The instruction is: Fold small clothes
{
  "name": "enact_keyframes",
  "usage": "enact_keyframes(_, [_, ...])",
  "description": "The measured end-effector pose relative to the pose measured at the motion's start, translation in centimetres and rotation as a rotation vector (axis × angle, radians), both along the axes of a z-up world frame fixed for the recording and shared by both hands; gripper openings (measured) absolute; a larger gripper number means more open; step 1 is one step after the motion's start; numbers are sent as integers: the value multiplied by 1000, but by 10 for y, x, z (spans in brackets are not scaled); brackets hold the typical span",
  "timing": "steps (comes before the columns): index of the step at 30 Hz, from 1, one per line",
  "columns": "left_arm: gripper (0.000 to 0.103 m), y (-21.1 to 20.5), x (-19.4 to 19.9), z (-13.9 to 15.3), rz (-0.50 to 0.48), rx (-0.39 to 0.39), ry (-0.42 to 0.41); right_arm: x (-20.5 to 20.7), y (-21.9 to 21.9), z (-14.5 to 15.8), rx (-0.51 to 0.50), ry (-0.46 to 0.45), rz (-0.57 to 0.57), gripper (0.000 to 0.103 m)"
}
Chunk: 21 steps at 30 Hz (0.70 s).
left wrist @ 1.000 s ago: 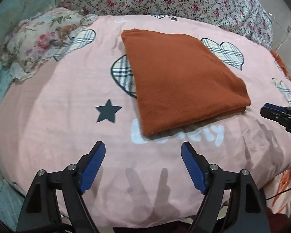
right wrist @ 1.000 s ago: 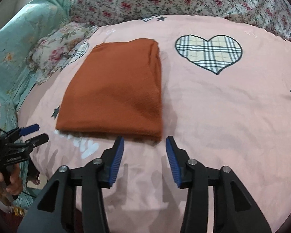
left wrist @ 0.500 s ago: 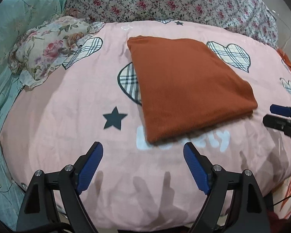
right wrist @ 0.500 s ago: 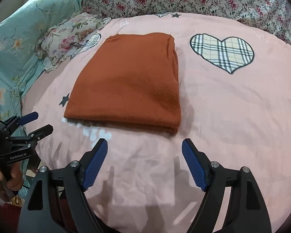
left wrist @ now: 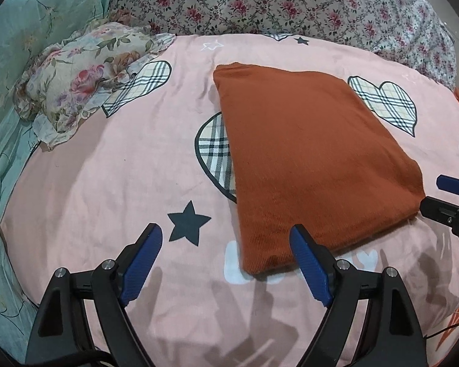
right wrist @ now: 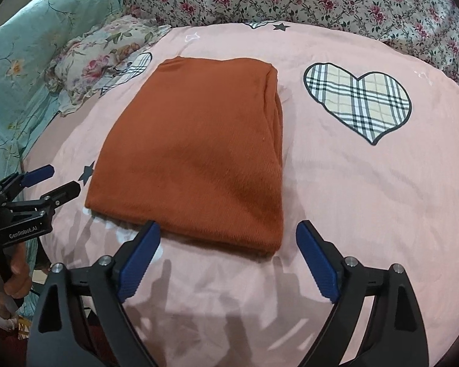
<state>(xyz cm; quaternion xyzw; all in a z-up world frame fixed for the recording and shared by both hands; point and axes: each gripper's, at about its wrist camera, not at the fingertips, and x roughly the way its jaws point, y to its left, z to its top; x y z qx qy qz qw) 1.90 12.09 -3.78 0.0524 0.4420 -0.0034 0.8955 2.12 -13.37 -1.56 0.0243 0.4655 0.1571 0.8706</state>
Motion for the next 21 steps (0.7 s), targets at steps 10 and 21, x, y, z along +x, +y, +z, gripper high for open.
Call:
enact_keyframes(10, [86,-1,19,5,14,4,-8,24,6,4,-84,-6,-11,95])
enact_keyframes(21, [87,-5,28,9,13,-14,-16,39,9,6,-132,-10,-33,95])
